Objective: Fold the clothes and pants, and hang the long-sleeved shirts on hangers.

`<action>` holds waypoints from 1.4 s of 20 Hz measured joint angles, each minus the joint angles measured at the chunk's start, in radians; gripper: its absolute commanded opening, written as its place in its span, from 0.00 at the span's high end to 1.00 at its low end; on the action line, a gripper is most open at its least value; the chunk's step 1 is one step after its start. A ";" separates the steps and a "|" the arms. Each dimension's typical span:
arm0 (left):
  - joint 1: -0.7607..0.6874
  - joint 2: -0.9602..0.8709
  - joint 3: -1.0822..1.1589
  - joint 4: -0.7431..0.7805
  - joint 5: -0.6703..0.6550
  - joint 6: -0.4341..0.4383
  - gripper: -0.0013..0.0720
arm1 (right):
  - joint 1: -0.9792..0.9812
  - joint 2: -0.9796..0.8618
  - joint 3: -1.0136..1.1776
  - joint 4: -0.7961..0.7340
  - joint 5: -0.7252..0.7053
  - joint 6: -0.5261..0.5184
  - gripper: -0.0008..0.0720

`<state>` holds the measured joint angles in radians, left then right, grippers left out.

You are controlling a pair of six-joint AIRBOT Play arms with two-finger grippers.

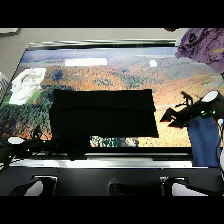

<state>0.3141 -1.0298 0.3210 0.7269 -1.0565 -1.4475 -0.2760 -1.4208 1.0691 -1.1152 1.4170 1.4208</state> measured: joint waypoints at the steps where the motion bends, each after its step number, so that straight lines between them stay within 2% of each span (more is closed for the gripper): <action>1: -0.001 0.000 0.000 0.000 -0.004 0.000 0.95 | 0.000 -0.009 -0.031 -0.005 -0.013 -0.007 0.24; 6: -0.001 0.000 0.000 -0.002 -0.019 0.000 0.95 | 0.000 -0.026 -0.150 0.003 -0.090 -0.056 0.24; 11: -0.001 0.000 0.000 -0.003 -0.025 0.000 0.95 | -0.001 -0.037 -0.198 0.115 -0.145 -0.110 0.26; 12: -0.001 0.000 0.000 -0.003 -0.026 0.000 0.95 | -0.001 -0.045 -0.201 0.131 -0.145 -0.116 0.30; 14: -0.001 0.000 0.000 -0.003 -0.027 0.000 0.95 | -0.001 -0.064 -0.206 0.157 -0.140 -0.134 0.49; 16: -0.001 0.000 0.000 -0.003 -0.028 0.000 0.95 | -0.001 -0.074 -0.210 0.163 -0.134 -0.146 0.73; 18: 0.000 0.000 0.000 -0.003 -0.030 -0.001 0.95 | -0.001 -0.073 -0.211 0.171 -0.135 -0.157 0.90; 19: 0.003 0.000 0.000 -0.003 -0.034 -0.002 0.95 | -0.001 -0.066 -0.211 0.182 -0.132 -0.164 0.94; 23: 0.045 0.015 0.037 0.018 -0.085 0.001 0.96 | 0.000 -0.003 -0.211 0.192 -0.146 -0.169 0.94; 28: 0.153 0.096 0.176 0.165 -0.261 -0.041 0.96 | 0.000 0.120 -0.211 0.100 -0.114 -0.101 0.94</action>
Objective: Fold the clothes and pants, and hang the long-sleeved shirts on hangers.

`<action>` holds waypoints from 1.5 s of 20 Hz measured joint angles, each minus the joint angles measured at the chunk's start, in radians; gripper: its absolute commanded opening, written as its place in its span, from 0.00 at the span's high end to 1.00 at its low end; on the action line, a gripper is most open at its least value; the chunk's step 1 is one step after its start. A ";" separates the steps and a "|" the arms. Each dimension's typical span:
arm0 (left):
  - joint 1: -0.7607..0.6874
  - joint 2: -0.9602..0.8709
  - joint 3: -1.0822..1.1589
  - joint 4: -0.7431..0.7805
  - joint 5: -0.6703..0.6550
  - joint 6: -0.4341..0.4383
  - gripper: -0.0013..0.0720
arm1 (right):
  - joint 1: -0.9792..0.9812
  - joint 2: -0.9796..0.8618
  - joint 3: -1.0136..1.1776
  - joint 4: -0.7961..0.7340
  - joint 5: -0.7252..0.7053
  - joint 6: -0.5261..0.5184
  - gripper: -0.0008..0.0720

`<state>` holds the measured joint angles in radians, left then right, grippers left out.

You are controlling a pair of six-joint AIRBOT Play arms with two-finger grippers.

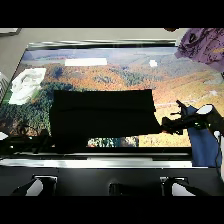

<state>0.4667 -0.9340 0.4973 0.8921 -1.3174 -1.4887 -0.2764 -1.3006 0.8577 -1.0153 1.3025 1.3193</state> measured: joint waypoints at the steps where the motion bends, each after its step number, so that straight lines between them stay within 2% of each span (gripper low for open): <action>1: 0.013 0.024 0.027 0.036 -0.042 -0.008 0.96 | 0.000 0.028 0.000 -0.026 0.015 0.021 0.94; 4: 0.035 0.108 0.089 0.126 -0.150 -0.034 0.96 | 0.000 0.106 0.000 -0.074 0.064 0.073 0.94; 7: 0.034 0.173 0.119 0.158 -0.196 -0.050 0.96 | 0.000 0.173 0.000 -0.096 0.096 0.105 0.94; 9: 0.018 0.187 0.130 0.168 -0.193 -0.055 0.96 | 0.001 0.196 0.000 -0.095 0.088 0.112 0.94; 13: -0.028 0.149 0.156 0.178 -0.092 -0.054 0.96 | 0.027 0.182 0.006 -0.057 0.002 0.076 0.94; 21: -0.135 -0.168 0.359 0.180 0.109 0.004 0.96 | 0.175 0.023 0.152 -0.160 -0.206 0.101 0.94; 30: -0.204 -0.575 0.712 0.180 0.155 0.050 0.96 | 0.223 -0.213 0.357 -0.220 -0.243 0.131 0.94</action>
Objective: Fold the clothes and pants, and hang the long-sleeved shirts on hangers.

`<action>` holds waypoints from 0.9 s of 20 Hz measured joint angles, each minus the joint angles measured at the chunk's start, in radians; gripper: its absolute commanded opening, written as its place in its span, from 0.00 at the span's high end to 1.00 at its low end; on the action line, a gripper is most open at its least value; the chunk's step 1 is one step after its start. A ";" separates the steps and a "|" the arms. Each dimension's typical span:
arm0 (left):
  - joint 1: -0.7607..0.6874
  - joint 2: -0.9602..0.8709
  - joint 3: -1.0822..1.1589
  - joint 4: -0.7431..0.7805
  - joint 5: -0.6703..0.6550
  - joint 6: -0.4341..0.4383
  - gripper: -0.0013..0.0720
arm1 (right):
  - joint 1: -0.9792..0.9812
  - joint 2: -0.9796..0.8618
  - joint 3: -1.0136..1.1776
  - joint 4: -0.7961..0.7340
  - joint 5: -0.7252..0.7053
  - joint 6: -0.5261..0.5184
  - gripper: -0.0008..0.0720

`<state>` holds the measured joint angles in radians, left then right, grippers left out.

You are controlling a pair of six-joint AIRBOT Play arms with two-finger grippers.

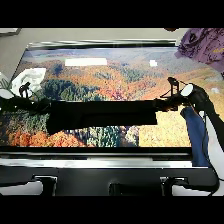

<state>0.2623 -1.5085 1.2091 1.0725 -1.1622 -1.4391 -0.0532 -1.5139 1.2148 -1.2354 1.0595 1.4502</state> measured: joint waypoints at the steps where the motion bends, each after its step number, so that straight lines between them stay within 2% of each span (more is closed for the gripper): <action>1: -0.005 -0.033 0.035 0.000 0.000 0.000 0.96 | 0.001 -0.014 0.006 0.000 -0.002 0.002 0.94; 6: -0.021 -0.172 0.172 0.001 0.000 0.003 0.95 | 0.002 -0.064 0.018 -0.003 -0.027 0.003 0.94; 11: -0.039 -0.248 0.219 0.005 0.004 0.004 0.95 | 0.002 -0.098 0.020 0.021 -0.064 0.003 0.93; 13: -0.048 -0.259 0.225 0.005 0.010 0.004 0.89 | 0.002 -0.106 0.020 0.039 -0.075 0.003 0.85; 15: -0.057 -0.264 0.228 0.007 0.013 0.004 0.87 | 0.001 -0.109 0.021 0.054 -0.083 0.003 0.70; 16: -0.061 -0.266 0.229 0.005 0.012 0.004 0.64 | 0.001 -0.111 0.021 0.061 -0.082 0.003 0.69; 17: -0.065 -0.266 0.230 0.003 0.012 0.004 0.34 | 0.001 -0.111 0.023 0.066 -0.078 0.009 0.56; 18: -0.067 -0.265 0.232 0.002 0.011 0.003 0.16 | 0.001 -0.111 0.029 0.068 -0.064 0.018 0.39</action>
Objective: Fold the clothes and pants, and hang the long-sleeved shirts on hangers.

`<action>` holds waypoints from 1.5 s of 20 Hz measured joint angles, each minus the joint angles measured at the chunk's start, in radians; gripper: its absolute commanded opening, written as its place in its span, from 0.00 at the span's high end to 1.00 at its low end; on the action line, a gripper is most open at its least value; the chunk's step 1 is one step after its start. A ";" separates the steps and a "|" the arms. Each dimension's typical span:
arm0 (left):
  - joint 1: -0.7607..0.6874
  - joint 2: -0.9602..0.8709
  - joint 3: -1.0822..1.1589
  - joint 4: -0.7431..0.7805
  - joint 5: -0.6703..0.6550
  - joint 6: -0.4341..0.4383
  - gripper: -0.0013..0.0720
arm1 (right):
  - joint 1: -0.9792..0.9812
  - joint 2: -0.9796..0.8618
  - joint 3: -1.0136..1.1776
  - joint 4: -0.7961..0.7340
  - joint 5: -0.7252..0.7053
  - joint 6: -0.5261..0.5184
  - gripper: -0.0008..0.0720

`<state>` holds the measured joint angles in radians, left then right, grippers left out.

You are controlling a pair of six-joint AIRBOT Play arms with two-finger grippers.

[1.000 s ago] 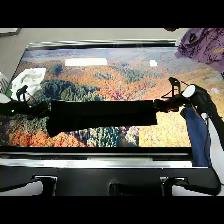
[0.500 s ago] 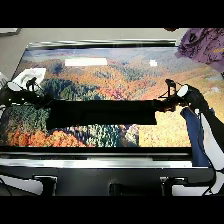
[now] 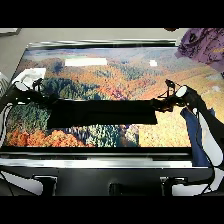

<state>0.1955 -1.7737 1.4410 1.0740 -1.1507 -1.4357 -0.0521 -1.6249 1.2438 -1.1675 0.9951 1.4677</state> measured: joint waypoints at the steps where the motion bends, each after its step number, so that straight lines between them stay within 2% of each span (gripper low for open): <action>1: -0.001 0.002 0.005 0.002 -0.004 -0.001 0.14 | 0.000 0.002 0.011 -0.006 0.015 0.013 0.35; 3: 0.001 0.010 0.033 0.002 -0.028 -0.002 0.14 | -0.002 0.015 0.059 -0.040 0.058 0.064 0.22; 5: 0.012 0.023 0.082 0.007 -0.066 -0.004 0.14 | -0.023 0.024 0.118 -0.056 0.115 0.098 0.22; 7: 0.026 0.042 0.138 0.020 -0.105 -0.021 0.14 | -0.089 0.020 0.158 -0.008 0.175 0.108 0.18; 8: 0.031 0.056 0.163 0.023 -0.124 -0.025 0.14 | -0.129 0.008 0.169 0.042 0.206 0.099 0.09; 13: 0.044 0.119 0.243 0.055 -0.154 -0.041 0.14 | -0.266 -0.101 0.190 0.267 0.356 -0.014 0.08; 21: 0.046 0.144 0.266 0.071 -0.162 -0.045 0.14 | -0.234 -0.236 0.187 0.357 0.367 -0.092 0.09; 22: 0.046 0.145 0.267 0.071 -0.162 -0.045 0.14 | -0.225 -0.243 0.182 0.369 0.362 -0.096 0.11; 24: 0.046 0.145 0.267 0.072 -0.162 -0.045 0.14 | -0.204 -0.253 0.166 0.383 0.351 -0.099 0.33; 25: 0.046 0.145 0.267 0.072 -0.162 -0.045 0.14 | -0.193 -0.256 0.157 0.383 0.345 -0.101 0.47; 27: 0.046 0.146 0.267 0.072 -0.161 -0.045 0.16 | -0.169 -0.261 0.145 0.372 0.327 -0.111 0.87; 28: 0.046 0.146 0.267 0.072 -0.161 -0.045 0.18 | -0.160 -0.261 0.142 0.365 0.318 -0.114 0.94; 29: 0.044 0.146 0.267 0.068 -0.160 -0.046 0.36 | -0.154 -0.256 0.139 0.364 0.309 -0.115 0.94; 30: 0.042 0.146 0.267 0.060 -0.160 -0.047 0.85 | -0.149 -0.246 0.138 0.356 0.298 -0.115 0.94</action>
<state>0.2379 -1.6279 1.7084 1.1336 -1.3106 -1.4822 -0.2012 -1.8709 1.3815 -0.8112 1.2930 1.3529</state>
